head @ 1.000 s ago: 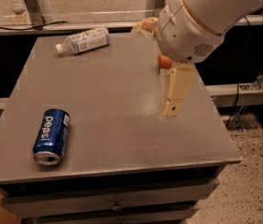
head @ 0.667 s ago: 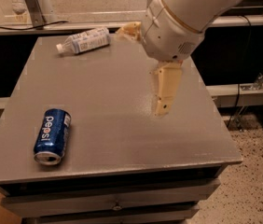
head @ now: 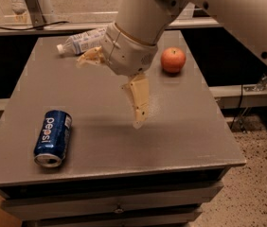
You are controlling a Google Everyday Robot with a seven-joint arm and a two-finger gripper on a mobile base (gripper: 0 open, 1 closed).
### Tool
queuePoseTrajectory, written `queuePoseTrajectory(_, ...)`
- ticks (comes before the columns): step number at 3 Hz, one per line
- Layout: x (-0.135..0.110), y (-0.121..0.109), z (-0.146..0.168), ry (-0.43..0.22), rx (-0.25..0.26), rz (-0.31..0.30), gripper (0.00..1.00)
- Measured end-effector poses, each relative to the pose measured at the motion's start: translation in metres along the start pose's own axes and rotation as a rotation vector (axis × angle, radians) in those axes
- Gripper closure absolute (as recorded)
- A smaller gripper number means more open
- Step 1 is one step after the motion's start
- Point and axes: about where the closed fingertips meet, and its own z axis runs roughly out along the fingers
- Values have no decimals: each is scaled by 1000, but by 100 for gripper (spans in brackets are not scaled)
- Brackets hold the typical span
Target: Pick pepsi can
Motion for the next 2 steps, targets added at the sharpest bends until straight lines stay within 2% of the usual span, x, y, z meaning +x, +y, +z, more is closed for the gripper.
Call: queuePoseTrajectory(2, -34, -10, 55, -112, -75, -229, 0)
